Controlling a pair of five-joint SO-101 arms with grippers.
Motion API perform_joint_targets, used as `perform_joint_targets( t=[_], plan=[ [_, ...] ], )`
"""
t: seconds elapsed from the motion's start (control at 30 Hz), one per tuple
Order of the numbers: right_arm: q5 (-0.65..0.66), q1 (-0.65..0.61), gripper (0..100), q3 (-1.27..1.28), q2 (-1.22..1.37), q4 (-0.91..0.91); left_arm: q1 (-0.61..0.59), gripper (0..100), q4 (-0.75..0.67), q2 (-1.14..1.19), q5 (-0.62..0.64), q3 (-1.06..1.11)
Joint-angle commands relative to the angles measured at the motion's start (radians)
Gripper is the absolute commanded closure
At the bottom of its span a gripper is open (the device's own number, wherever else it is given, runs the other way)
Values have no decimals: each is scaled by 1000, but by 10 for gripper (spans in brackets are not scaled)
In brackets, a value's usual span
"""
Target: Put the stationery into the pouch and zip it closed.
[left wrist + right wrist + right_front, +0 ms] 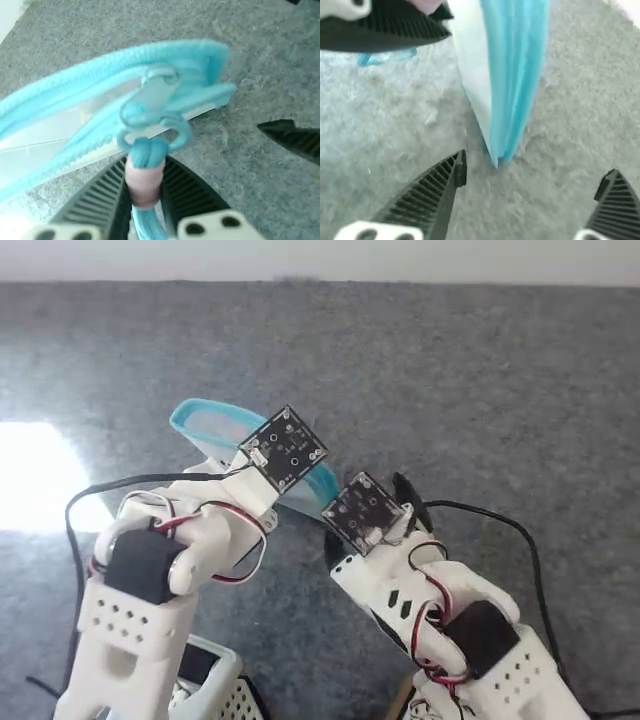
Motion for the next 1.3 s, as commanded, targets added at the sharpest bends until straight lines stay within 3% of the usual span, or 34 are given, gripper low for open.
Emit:
perform_joint_targets(
  t=[0.0, 0.2, 0.47, 0.7, 0.93, 1.27],
  plan=[
    [-18, -13, 601, 28, -12, -137, 3, 990, -23, -11, 17, 1],
    [-11, -8, 601, 31, 16, -291, 0, 990, -20, -11, 17, 1],
    [-9, 30, 603, -20, 24, -332, 2, 990, -20, -11, 17, 1],
    [6, 36, 772, -32, 24, -458, 2, 990, -20, -11, 17, 1],
    [29, 36, 679, -259, 180, -289, 2, 990, -18, -9, 17, 1],
    [60, 28, 681, -476, 374, -200, -5, 990, -18, -9, 17, 2]
  ],
)
